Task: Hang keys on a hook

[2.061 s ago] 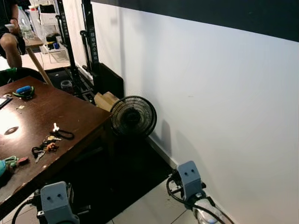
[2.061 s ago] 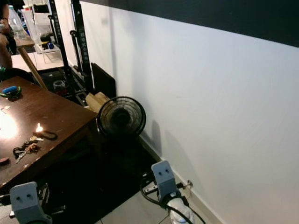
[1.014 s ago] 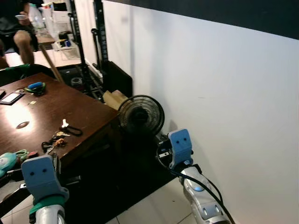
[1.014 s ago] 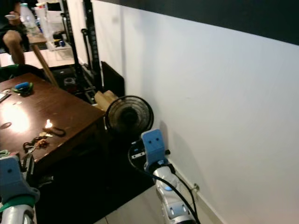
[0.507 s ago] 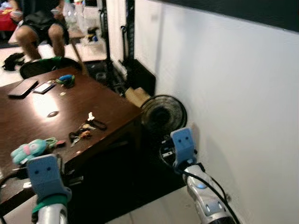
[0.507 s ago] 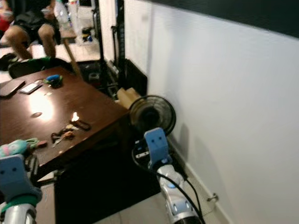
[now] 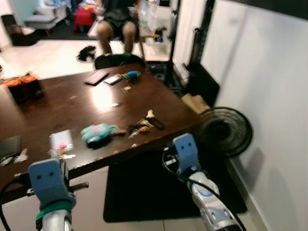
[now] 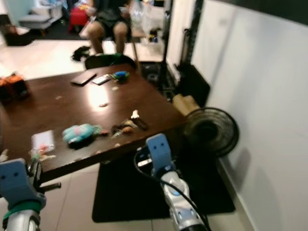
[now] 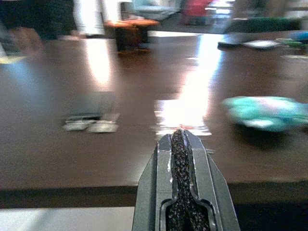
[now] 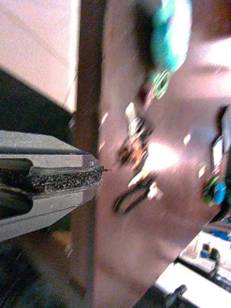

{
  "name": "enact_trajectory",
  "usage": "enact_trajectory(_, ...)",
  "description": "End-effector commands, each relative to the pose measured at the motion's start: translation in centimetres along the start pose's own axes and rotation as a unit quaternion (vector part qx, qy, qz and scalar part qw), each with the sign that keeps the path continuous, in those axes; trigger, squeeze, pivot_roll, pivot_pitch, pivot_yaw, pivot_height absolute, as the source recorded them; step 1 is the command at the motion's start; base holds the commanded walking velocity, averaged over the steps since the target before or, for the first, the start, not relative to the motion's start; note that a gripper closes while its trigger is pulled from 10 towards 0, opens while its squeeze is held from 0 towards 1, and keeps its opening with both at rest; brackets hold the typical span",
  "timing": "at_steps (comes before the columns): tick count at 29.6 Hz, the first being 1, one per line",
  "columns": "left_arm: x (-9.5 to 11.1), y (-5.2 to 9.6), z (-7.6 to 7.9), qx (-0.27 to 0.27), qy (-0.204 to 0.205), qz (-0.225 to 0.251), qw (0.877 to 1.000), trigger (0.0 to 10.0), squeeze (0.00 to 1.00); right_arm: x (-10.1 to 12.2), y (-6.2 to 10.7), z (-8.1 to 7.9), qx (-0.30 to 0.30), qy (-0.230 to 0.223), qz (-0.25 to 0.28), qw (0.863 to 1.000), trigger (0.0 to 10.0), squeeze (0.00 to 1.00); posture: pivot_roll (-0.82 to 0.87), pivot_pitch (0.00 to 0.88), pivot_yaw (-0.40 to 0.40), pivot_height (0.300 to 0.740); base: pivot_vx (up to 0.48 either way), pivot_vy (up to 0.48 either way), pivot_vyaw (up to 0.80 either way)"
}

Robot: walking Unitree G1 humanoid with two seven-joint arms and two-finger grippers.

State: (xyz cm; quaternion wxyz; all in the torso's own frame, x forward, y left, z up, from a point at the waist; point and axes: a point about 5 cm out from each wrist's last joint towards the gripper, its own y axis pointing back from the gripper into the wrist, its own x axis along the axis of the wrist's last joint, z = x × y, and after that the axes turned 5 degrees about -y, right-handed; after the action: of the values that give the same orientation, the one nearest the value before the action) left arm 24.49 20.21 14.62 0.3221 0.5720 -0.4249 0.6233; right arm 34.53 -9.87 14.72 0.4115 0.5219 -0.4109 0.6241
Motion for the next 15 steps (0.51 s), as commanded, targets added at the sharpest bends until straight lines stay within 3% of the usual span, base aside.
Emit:
enact_trajectory(1, -0.4, 0.3, 0.2, -0.005, -0.004, -0.014, 1.000, 10.0, 0.00, -0.8, 0.3, 0.1, -0.003, -0.004, -0.015, 1.000, 10.0, 0.00, -0.09, 0.047, 0.052, 0.740, 0.000, 0.000, 0.80)
enact_trajectory(8, -0.3, 0.1, 0.2, -0.015, -0.007, -0.017, 1.000, 10.0, 0.00, -1.1, 0.4, 0.4, -0.010, -0.005, -0.021, 1.000, 10.0, 0.00, -0.07, 0.047, 0.047, 0.740, 0.000, 0.000, 0.80)
enact_trajectory(15, -0.5, 0.1, -1.9, 0.016, -0.015, -0.024, 0.999, 10.0, 0.00, -1.9, 0.6, 1.0, -0.024, 0.000, -0.033, 0.999, 10.0, 0.00, -0.06, 0.047, 0.042, 0.740, 0.000, 0.000, 0.80)
